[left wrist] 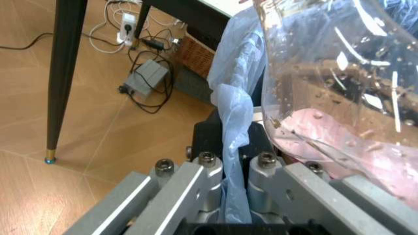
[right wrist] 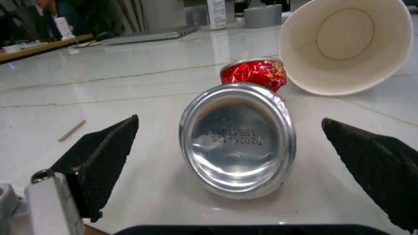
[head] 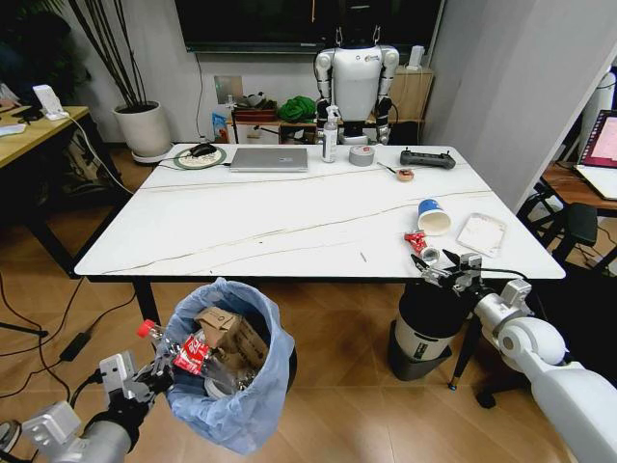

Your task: Pick up the trash bin and place the trash from the table into it.

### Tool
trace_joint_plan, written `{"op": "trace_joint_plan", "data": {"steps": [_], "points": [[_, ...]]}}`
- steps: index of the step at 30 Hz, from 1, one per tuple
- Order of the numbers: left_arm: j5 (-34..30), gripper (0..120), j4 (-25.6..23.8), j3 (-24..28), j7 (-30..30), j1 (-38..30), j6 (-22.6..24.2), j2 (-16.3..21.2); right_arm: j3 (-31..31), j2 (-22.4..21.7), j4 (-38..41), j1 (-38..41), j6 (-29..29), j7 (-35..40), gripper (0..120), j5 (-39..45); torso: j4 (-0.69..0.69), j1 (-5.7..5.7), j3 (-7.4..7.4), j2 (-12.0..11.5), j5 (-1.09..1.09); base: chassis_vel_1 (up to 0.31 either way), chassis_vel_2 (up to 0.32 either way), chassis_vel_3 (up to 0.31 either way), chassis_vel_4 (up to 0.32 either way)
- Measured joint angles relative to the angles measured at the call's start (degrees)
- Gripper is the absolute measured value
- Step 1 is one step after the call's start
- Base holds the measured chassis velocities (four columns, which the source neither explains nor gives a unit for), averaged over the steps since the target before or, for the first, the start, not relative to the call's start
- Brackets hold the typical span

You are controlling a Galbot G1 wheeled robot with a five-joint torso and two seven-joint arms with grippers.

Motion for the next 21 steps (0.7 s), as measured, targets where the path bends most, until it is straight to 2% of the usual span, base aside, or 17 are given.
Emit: {"op": "trace_joint_plan", "data": {"steps": [7,14,15,19,21], "points": [[0.0,0,0.0,0.0,0.0,0.0,0.0,-0.2,-1.2,0.1,-1.0,1.5,0.0,0.1,100,0.0,0.01,0.00,0.00,0.0,0.00,0.000,0.000,0.000,0.000],[-0.1,0,0.2,0.1,0.0,-0.2,0.0,0.0,-1.1,0.0,-1.6,1.6,0.1,-0.2,72,0.2,0.00,0.00,0.00,0.0,0.00,0.000,0.000,0.000,0.000],[-0.1,0,0.2,0.1,0.0,-0.2,0.0,0.0,-1.1,0.0,-1.6,1.6,0.1,-0.2,72,0.2,0.00,0.00,0.00,0.0,0.00,0.000,0.000,0.000,0.000],[-0.1,0,0.3,0.1,0.0,-0.2,0.0,0.1,-1.1,0.0,-1.7,1.7,0.1,-0.3,55,0.3,0.00,0.00,0.00,0.0,0.00,0.000,0.000,0.000,0.000],[-0.1,0,0.3,0.1,0.0,-0.2,0.0,0.1,-1.3,0.0,-1.8,1.8,0.1,-0.3,50,0.3,0.00,0.00,0.00,0.0,0.00,0.000,0.000,0.000,0.000]]}}
